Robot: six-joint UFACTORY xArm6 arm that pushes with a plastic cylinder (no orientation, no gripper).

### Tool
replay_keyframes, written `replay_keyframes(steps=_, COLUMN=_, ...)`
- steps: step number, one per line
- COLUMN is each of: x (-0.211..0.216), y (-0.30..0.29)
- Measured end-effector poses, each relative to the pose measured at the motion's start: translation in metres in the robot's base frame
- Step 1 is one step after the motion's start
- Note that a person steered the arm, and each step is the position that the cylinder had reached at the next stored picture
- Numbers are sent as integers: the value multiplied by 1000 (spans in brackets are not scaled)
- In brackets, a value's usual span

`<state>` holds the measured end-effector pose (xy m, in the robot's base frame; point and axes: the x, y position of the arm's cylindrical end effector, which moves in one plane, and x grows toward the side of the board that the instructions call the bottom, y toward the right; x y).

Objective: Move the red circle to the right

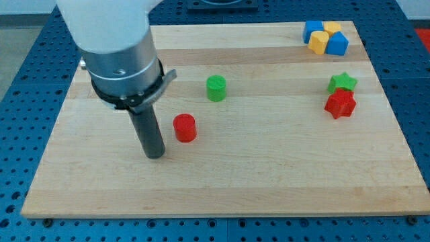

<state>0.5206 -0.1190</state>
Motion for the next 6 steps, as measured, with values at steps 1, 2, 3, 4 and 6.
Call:
replay_keyframes(steps=1, x=-20, y=0)
replay_keyframes(steps=2, x=-27, y=11)
replay_keyframes(steps=3, x=-27, y=38)
replay_keyframes(steps=4, x=-27, y=69)
replay_keyframes(steps=6, x=-42, y=115)
